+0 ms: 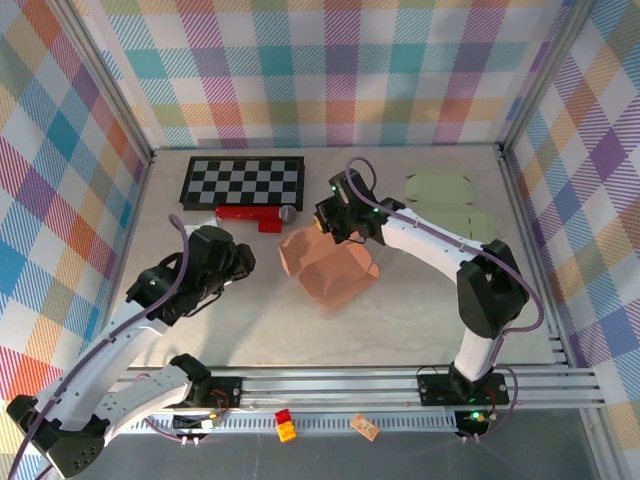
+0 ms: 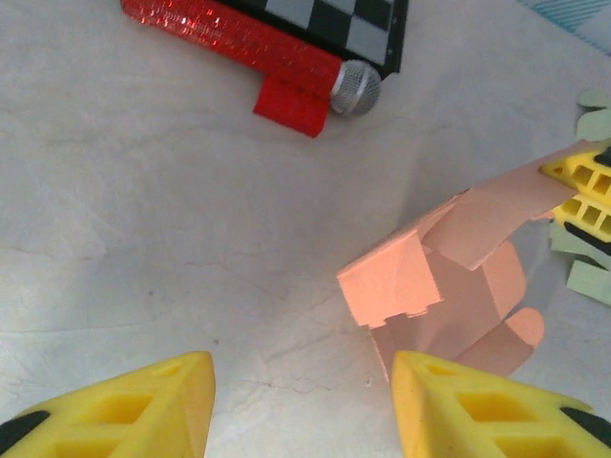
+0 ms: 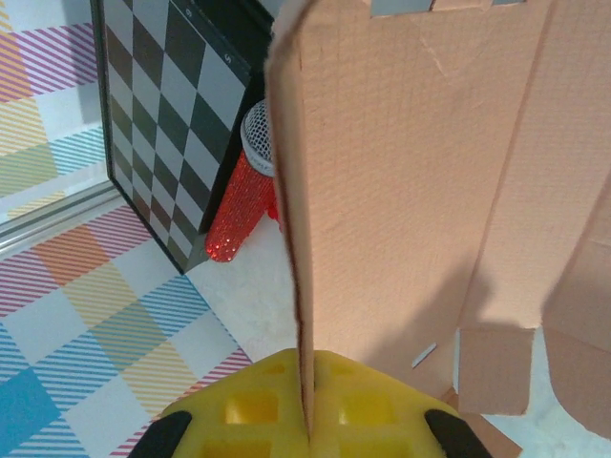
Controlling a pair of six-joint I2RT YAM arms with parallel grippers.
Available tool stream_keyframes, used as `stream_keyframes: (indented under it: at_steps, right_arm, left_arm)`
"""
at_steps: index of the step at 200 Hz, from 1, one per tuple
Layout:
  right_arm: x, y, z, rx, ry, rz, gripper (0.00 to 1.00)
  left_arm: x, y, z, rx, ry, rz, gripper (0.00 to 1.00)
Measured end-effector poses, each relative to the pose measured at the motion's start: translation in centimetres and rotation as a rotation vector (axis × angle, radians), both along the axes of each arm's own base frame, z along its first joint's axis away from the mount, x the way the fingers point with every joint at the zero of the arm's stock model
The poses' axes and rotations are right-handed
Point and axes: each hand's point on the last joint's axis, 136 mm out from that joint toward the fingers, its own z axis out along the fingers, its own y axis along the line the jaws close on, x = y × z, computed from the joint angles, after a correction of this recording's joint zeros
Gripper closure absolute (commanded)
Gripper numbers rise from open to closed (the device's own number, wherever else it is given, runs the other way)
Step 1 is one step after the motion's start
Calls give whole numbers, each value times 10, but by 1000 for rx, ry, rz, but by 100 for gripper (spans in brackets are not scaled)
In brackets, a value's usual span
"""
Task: Fold the paper box
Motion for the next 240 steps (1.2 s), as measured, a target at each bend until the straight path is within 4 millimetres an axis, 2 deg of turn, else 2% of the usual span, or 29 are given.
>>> stream_keyframes:
  at_steps: [40,87,112,240]
  right_arm:
    - [7,11,-6,23,-80,63,100]
    - [2,15,-24,48,-144,124,100]
    - [1,18,-26,72,-185,149,100]
    - [-10,23,-31,190,-324,258,100]
  left_arm:
    - [-5,6,-34,-13,96,11,57]
    - [0,6,-54,-33,135,16,62]
    - [0,5,-67,-33,161,10,62]
    - [4,-7,-96,-28,170,-76,68]
